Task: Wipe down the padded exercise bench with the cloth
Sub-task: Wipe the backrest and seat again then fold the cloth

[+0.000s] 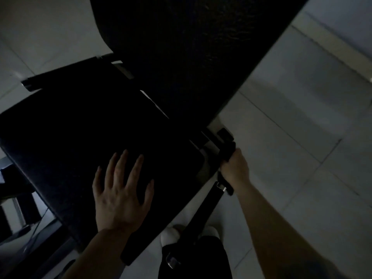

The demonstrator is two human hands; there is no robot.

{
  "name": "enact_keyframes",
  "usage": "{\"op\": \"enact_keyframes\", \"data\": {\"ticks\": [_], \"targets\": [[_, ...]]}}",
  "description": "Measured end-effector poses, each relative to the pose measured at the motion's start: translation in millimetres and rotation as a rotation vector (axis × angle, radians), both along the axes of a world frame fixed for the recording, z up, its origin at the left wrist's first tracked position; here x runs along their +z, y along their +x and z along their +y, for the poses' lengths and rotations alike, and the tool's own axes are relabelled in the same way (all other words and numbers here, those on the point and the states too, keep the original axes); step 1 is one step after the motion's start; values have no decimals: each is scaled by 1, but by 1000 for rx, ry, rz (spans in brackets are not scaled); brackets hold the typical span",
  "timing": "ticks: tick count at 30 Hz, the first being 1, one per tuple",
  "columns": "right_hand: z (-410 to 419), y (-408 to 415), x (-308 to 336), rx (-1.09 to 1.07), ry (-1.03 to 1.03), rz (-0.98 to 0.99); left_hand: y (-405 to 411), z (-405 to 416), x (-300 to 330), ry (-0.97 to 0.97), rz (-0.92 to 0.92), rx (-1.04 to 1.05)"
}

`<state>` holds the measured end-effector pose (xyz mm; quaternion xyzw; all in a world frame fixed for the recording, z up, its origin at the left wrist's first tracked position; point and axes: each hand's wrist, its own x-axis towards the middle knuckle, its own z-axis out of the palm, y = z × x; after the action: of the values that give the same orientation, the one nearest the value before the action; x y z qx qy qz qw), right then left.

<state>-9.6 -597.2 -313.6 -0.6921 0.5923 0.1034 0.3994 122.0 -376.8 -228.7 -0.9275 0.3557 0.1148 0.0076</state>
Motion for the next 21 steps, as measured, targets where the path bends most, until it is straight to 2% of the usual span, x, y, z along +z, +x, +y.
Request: {"op": "enact_keyframes", "data": {"ticks": [3,6,12,15,18,21], "targets": [[35,-22,4,-270,276,-72,-2,-1,0,2,-15,-9],[46,-23,1,-372,308,-75,-2,-1,0,-3,-24,-12],[-5,-4,-1,-117,218,-18,-1,2,-4,-29,-45,-25],[-16,3,-5,21,75,9,2,3,-6,-43,-51,-45],[17,-20,-4,-14,-69,-182,-2,4,-6,-51,-61,-33],[88,-65,2,110,-157,-372,-3,4,-5,-97,-59,-22]]}}
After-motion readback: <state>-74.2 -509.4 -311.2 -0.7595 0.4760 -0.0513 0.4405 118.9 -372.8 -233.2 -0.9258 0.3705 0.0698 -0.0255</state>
